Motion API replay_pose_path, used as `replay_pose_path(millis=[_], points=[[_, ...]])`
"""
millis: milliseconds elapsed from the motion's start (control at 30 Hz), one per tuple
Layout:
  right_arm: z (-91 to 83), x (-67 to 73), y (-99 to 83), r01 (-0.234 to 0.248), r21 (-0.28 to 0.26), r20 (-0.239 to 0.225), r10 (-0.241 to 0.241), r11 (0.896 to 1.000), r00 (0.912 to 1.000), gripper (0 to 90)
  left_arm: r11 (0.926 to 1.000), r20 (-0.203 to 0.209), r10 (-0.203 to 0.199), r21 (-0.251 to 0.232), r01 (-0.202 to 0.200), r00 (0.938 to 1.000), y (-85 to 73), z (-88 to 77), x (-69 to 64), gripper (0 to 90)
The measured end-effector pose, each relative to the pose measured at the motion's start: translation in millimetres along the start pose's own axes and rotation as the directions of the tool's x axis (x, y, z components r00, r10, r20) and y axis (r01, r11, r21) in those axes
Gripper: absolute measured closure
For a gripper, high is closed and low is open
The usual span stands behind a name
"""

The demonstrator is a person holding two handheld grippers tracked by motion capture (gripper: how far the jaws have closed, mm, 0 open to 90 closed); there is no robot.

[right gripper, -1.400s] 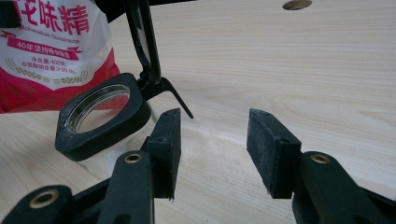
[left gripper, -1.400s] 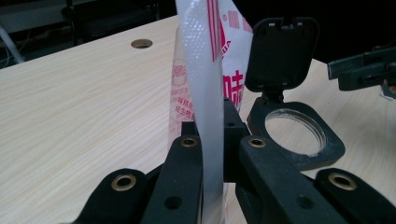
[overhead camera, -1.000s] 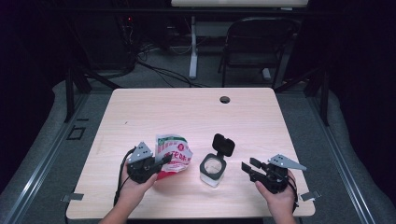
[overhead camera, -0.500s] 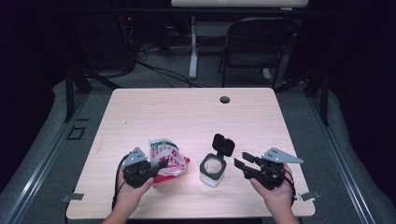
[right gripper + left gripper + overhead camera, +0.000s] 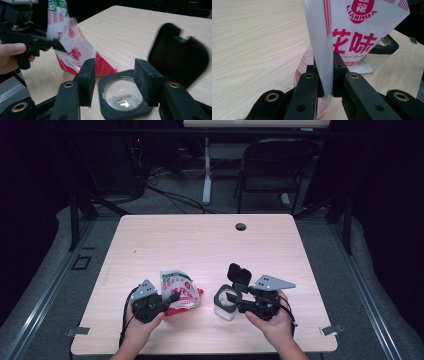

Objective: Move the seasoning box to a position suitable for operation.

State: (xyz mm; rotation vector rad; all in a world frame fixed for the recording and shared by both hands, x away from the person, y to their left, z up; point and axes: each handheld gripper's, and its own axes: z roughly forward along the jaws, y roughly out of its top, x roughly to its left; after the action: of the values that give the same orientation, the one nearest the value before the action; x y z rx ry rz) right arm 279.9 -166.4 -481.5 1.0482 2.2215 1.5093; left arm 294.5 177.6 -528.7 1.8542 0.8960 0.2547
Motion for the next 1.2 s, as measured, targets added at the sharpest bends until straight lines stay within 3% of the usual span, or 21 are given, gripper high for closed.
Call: replay_pose_path(millis=[267, 800, 1000, 1200], points=[[38.4, 17.7, 1.9, 0.034, 0.070, -0.077, -0.028, 0.997, 0.9966, 51.2, 1.0000, -0.003, -0.008, 0.001, 0.008, 1.0000, -1.3, -0.5, 1.4, 84.1], [84.3, 37.3, -0.4, 0.073, 0.139, -0.136, -0.054, 0.988, 0.9892, 59.5, 1.0000, 0.005, 0.002, 0.002, -0.002, 1.0000, -4.2, -3.9, 0.2, 83.1], [96.4, 40.7, 1.2, 0.100, 0.149, -0.119, -0.082, 0.984, 0.9895, 67.9, 0.9998, -0.012, 0.018, -0.004, -0.018, 0.9998, -6.0, -6.4, -1.1, 81.4], [100.5, 38.3, 1.6, 0.088, 0.167, -0.138, -0.065, 0.982, 0.9883, 84.1, 0.9999, -0.014, 0.017, 0.001, -0.017, 0.9998, -7.1, -9.4, -0.4, 81.1]])
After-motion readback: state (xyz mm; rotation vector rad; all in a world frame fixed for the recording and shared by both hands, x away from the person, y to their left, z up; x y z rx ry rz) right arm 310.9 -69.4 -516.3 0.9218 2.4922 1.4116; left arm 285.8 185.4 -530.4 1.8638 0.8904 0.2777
